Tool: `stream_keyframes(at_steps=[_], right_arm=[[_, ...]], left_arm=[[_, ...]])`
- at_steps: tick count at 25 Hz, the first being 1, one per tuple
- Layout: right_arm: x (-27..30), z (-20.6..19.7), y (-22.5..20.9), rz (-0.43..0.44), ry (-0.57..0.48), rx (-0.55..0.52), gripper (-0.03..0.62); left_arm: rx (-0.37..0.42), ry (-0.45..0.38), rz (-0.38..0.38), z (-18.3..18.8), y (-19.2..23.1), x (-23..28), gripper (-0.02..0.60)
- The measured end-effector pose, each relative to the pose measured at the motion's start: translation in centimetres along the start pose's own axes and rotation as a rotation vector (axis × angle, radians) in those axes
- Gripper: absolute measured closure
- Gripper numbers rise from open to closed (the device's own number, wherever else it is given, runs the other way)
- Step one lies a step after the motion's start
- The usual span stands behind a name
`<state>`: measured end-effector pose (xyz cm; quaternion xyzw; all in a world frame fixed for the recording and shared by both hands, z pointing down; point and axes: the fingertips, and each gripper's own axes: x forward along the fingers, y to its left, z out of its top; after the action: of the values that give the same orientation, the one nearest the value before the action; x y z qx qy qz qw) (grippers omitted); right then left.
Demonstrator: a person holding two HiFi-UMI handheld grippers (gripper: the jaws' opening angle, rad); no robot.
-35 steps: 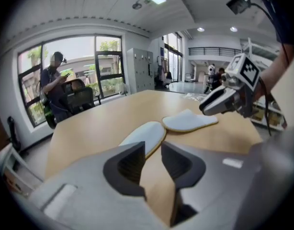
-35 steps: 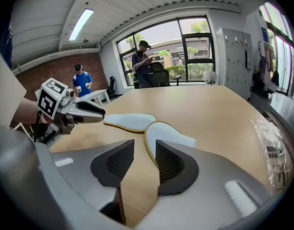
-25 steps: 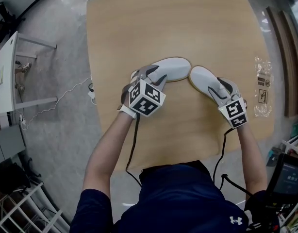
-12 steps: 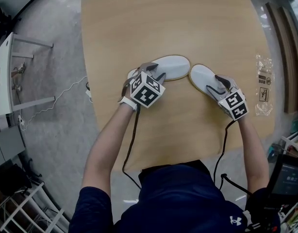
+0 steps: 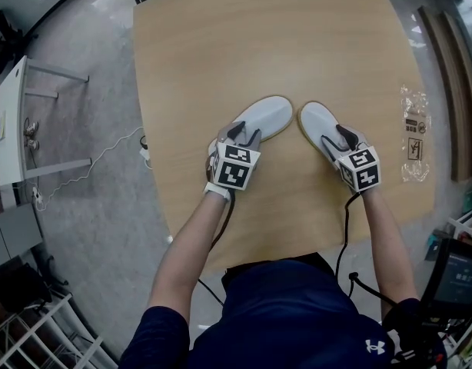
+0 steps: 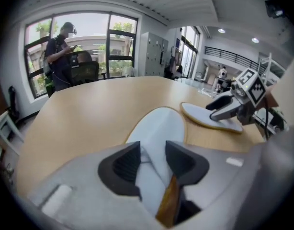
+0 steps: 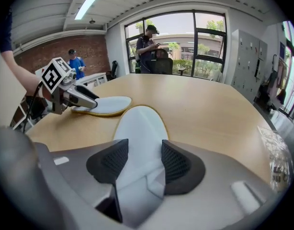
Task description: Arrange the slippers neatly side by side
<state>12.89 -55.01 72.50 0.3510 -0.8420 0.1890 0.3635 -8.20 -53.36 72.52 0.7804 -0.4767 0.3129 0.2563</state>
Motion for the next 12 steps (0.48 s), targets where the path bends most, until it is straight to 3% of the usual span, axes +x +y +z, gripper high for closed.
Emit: stream_keyframes(at_steps=[3, 5, 7, 9, 12], right_arm=[[-0.1, -0.8, 0.3, -0.031, -0.006, 0.063, 0.370], [-0.3, -1.3, 1.0, -0.039, -0.018, 0.125, 0.372], [-0.6, -1.3, 1.6, -0.047, -0.038, 0.217, 0.378], [-0.9, -1.4, 1.9, -0.063, -0.058, 0.321, 0.415], [-1.1, -1.6, 1.8, -0.098, -0.089, 0.473, 0.438]], left_arm=[[-0.102, -0.008, 0.056, -0.8, -0.6, -0.4, 0.414], [-0.225, 0.003, 0.074, -1.2, -1.0, -1.3, 0.416], [-0.341, 0.010, 0.085, -1.3, -1.4, -2.2, 0.421], [-0.406, 0.027, 0.097, -1.6, -1.9, -2.6, 0.423], [-0.545, 0.032, 0.069, -2.2, -2.7, -2.9, 0.434]])
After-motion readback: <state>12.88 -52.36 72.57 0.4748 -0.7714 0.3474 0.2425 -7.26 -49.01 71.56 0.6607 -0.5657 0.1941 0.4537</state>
